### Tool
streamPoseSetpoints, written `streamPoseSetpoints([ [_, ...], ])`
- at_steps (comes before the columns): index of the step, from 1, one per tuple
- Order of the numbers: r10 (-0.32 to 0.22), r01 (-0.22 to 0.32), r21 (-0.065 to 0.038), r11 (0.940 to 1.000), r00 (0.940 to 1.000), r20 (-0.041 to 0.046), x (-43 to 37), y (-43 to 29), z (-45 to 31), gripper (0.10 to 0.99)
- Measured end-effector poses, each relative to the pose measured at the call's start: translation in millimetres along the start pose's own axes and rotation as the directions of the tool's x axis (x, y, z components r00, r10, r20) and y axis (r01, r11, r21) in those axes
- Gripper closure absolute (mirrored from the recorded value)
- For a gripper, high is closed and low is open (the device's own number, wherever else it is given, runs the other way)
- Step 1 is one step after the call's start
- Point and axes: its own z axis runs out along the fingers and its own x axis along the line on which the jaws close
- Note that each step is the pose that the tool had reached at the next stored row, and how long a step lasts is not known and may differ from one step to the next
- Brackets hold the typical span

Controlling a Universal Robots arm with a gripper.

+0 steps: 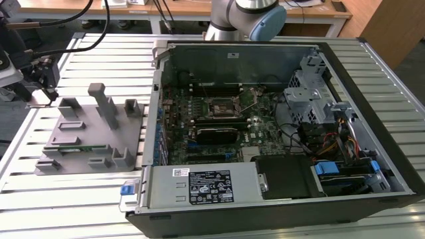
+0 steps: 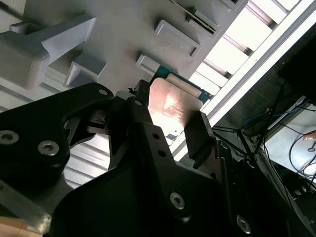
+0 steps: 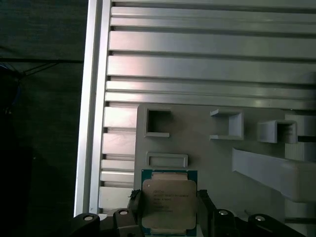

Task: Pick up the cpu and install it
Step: 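Pick up the cpu and move it towards the insertion slot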

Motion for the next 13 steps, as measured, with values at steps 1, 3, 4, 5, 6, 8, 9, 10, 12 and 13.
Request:
streamPoseSetpoints([
  [1, 0.0, 0.0, 0.0, 1.0, 1.0, 0.0, 0.0, 0.2, -0.7, 0.557],
  [3, 0.0, 0.0, 0.0, 1.0, 1.0, 0.0, 0.0, 0.5, -2.2, 0.557],
  [4, 0.0, 0.0, 0.0, 1.0, 1.0, 0.0, 0.0, 0.7, -2.9, 0.557],
  [5, 0.0, 0.0, 0.0, 1.0, 1.0, 0.0, 0.0, 0.8, -3.5, 0.557],
  [6, 0.0, 0.0, 0.0, 1.0, 1.0, 0.0, 0.0, 1.0, -4.3, 0.557],
  [8, 0.0, 0.0, 0.0, 1.0, 1.0, 0.0001, 0.1, 1.3, -5.6, 0.557],
  [9, 0.0, 0.0, 0.0, 1.0, 1.0, 0.0001, 0.1, 1.4, -6.4, 0.557],
  [10, 0.0, 0.0, 0.0, 1.0, 1.0, 0.0001, 0.1, 1.5, -7.4, 0.557],
  [12, 0.0, 0.0, 0.0, 1.0, 1.0, 0.0, 0.1, 1.9, -9.0, 0.557],
  [13, 0.0, 0.0, 0.0, 1.0, 1.0, -0.0001, 0.1, 2.0, -9.9, 0.557],
])
